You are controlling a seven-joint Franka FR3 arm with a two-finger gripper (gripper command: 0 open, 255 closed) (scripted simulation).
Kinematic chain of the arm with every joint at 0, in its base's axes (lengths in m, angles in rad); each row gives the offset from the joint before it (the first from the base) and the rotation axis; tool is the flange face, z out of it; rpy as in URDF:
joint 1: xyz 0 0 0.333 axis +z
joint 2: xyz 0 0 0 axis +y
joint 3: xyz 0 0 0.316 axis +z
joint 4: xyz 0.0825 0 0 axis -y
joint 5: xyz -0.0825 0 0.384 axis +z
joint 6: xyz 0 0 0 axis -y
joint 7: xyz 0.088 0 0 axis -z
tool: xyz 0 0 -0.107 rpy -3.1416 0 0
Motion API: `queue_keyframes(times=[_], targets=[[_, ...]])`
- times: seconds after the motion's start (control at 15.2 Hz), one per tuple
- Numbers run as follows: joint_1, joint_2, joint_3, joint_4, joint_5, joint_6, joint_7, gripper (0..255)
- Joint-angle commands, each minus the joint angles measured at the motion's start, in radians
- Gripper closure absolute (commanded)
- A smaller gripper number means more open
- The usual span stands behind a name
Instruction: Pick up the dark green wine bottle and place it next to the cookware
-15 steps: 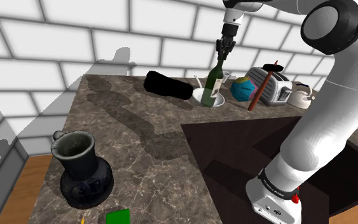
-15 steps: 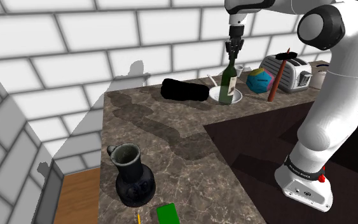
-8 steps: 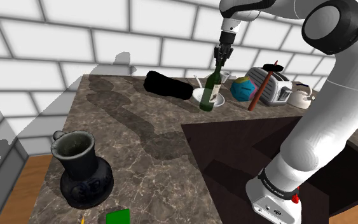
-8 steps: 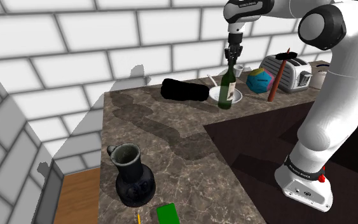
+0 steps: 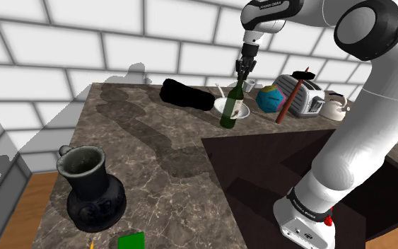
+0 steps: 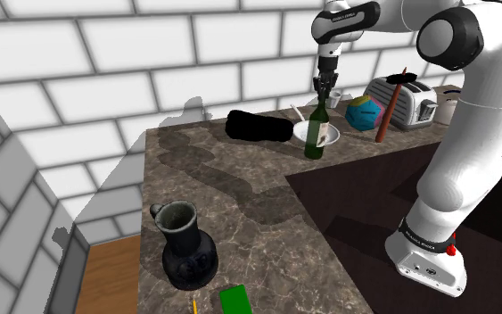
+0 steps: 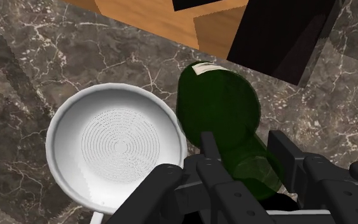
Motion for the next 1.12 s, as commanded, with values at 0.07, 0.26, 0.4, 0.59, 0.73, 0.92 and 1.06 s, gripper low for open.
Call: queue_keyframes(times=[0.07, 0.26, 0.4, 0.59, 0.73, 0.92, 1.06], targets=[[0.000, 0.000, 0.000, -0.002, 0.000, 0.003, 0.000, 255], [0.000, 0.000, 0.000, -0.002, 0.000, 0.003, 0.000, 255], [0.000, 0.000, 0.000, -0.002, 0.000, 0.003, 0.000, 0], [0.000, 0.000, 0.000, -0.002, 0.000, 0.003, 0.000, 0], [0.000, 0.000, 0.000, -0.002, 0.000, 0.003, 0.000, 0], [-0.003, 0.008, -0.002, 0.110, 0.001, -0.100, 0.000, 0], [-0.004, 0.013, -0.002, 0.142, 0.002, -0.128, -0.001, 0]])
